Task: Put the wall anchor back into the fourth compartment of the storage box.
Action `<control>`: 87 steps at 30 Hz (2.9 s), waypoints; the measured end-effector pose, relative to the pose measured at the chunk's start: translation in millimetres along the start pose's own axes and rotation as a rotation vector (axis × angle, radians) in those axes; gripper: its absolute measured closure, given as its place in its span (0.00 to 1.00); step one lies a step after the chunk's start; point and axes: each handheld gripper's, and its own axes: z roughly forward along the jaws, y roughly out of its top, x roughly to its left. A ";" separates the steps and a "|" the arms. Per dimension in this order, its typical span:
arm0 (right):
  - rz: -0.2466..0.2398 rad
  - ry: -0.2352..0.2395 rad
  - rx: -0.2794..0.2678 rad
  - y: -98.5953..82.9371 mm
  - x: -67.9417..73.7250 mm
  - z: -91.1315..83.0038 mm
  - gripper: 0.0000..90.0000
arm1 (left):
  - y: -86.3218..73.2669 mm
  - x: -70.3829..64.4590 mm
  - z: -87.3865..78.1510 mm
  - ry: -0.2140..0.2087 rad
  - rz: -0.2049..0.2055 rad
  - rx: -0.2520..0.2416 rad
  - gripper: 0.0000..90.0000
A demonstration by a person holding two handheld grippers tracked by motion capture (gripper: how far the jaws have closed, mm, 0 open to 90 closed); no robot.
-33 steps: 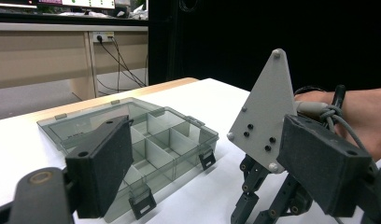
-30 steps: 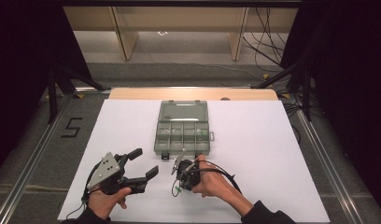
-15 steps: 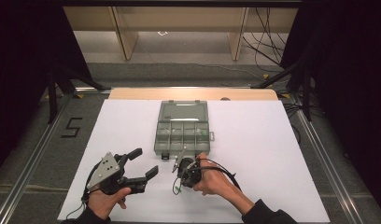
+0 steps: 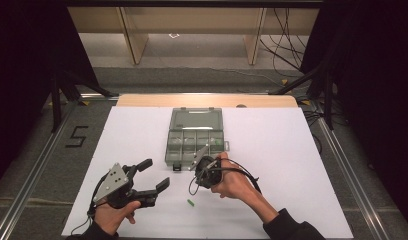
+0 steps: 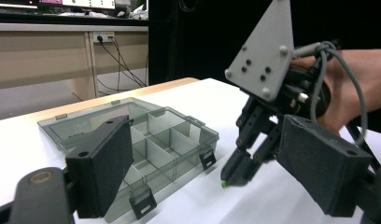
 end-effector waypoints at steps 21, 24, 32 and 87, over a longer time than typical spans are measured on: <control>0.035 -0.076 -0.060 1.6 -27.6 -20.1 0.94 | 0.0 0.1 0.2 0.000 0.000 0.000 0.19; 0.047 -0.079 -0.066 1.7 -33.3 -22.2 0.94 | 0.0 0.7 0.3 -0.003 0.006 0.001 0.19; 0.080 -0.106 -0.080 -0.7 -50.7 -27.5 0.94 | -0.4 0.5 0.0 0.004 -0.003 0.002 0.19; 0.305 -0.205 -0.017 3.6 -147.2 3.0 0.88 | -0.7 1.3 0.5 0.002 -0.005 0.005 0.19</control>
